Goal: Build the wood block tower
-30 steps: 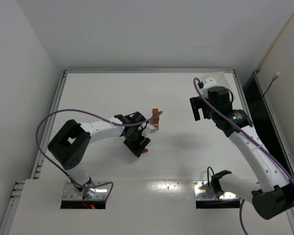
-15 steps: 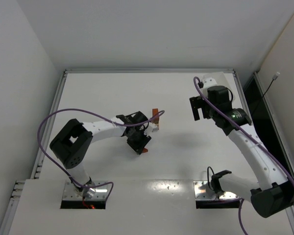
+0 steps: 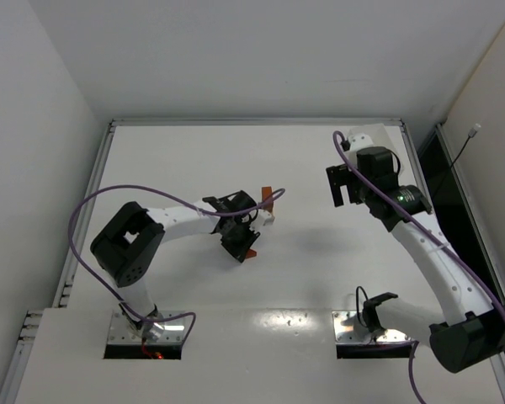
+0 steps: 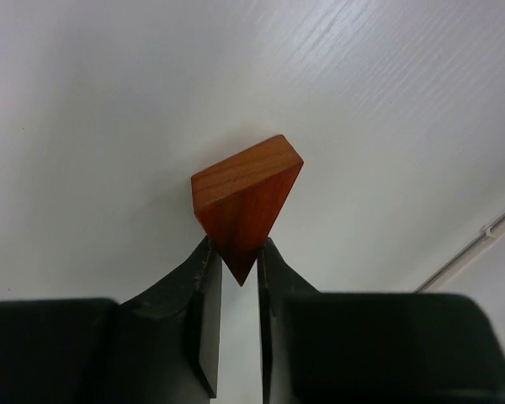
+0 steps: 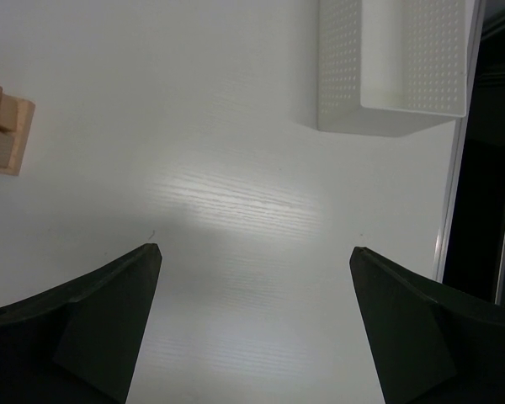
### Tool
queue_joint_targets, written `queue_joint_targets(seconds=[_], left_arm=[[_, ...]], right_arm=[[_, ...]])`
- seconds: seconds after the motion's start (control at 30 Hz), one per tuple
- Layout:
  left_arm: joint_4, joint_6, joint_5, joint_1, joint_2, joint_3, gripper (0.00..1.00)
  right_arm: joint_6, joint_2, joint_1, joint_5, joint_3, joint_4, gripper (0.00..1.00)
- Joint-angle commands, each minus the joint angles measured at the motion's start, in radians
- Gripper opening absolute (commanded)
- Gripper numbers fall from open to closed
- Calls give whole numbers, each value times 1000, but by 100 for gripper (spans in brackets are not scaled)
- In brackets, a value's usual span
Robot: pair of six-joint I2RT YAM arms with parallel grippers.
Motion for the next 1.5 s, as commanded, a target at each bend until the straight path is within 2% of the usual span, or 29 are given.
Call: queue_joint_targets(seconds=[0.0, 0.07, 0.13, 0.27, 0.37, 0.53, 0.6, 0.63, 0.7, 0.73, 0.8, 0.9, 0.97, 1.1, 1.3, 1.37, 1.4, 1.47], left_arm=[[25, -10, -24, -11, -31, 18, 0], [25, -19, -37, -11, -53, 18, 0], [45, -19, -70, -11, -100, 18, 0], [67, -30, -130, -11, -206, 9, 0], [87, -39, -179, -11, -279, 0, 0], [108, -27, -250, -11, -379, -9, 0], [128, -2, -277, -11, -442, -19, 0], [161, 9, -316, -21, -468, -31, 0], [198, 56, -365, -31, -520, -61, 0], [217, 78, -392, -47, -565, -72, 0], [264, 146, -471, -83, -603, -103, 0], [306, 209, -523, -118, -655, -126, 0], [318, 220, -520, -133, -677, -126, 0], [318, 220, -477, -176, -702, -114, 0], [308, 208, -454, -216, -683, -77, 0], [308, 217, -454, -228, -671, -65, 0], [308, 217, -442, -242, -659, -52, 0], [295, 217, -430, -251, -645, -38, 0]], right_arm=[[21, -1, -6, -13, 4, 13, 93], [22, -1, -6, -39, 4, 13, 93], [22, 8, -6, -91, 13, 13, 89], [12, 19, -18, -253, 31, -9, 88], [12, 40, -41, -377, 40, -9, 88], [73, 83, -123, -499, 77, -9, 88], [101, 123, -162, -667, 92, -18, 88], [130, 139, -173, -829, 105, -6, 88], [172, 184, -186, -985, 114, 34, 88], [193, 198, -186, -1122, 114, 56, 88], [216, 225, -209, -1289, 126, 111, 86], [248, 295, -209, -1462, 151, 175, 79], [279, 339, -209, -1498, 190, 212, 79], [195, 396, -199, -1498, 295, 186, 79], [109, 426, -189, -1498, 350, 110, 69], [36, 435, -172, -1482, 375, -22, 67], [-82, 435, -157, -1437, 395, -92, 66], [-167, 435, -115, -1384, 435, -239, 66]])
